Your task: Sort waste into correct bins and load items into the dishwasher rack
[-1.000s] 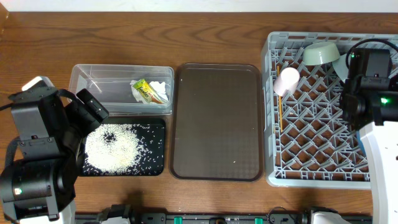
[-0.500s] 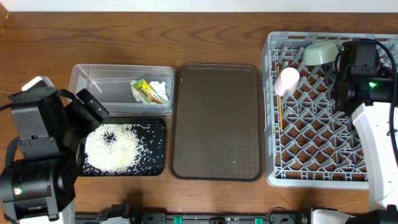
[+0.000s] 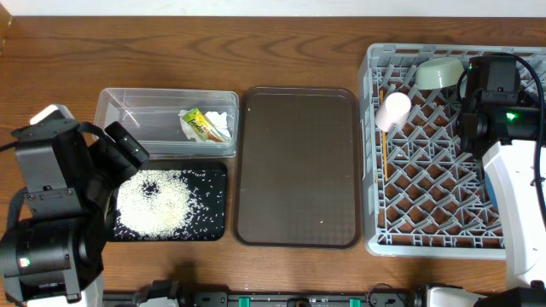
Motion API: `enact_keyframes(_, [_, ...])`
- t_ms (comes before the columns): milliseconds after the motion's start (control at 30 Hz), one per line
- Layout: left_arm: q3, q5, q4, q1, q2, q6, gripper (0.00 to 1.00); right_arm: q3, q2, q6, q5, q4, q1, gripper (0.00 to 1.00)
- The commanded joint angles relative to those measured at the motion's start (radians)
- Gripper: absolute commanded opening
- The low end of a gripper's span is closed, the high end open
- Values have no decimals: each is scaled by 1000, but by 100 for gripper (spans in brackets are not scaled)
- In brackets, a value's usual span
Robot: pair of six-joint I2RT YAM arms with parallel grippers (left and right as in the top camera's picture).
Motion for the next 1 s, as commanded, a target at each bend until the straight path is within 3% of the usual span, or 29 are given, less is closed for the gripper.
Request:
enact_keyframes(0, [16, -13, 1, 5, -2, 9, 94, 13, 5, -8, 3, 2, -1, 1])
enact_keyframes(267, [16, -13, 1, 5, -2, 9, 94, 13, 11, -20, -95, 25, -1, 1])
enact_keyframes(967, [16, -13, 1, 5, -2, 9, 94, 13, 68, -26, -64, 22, 55, 1])
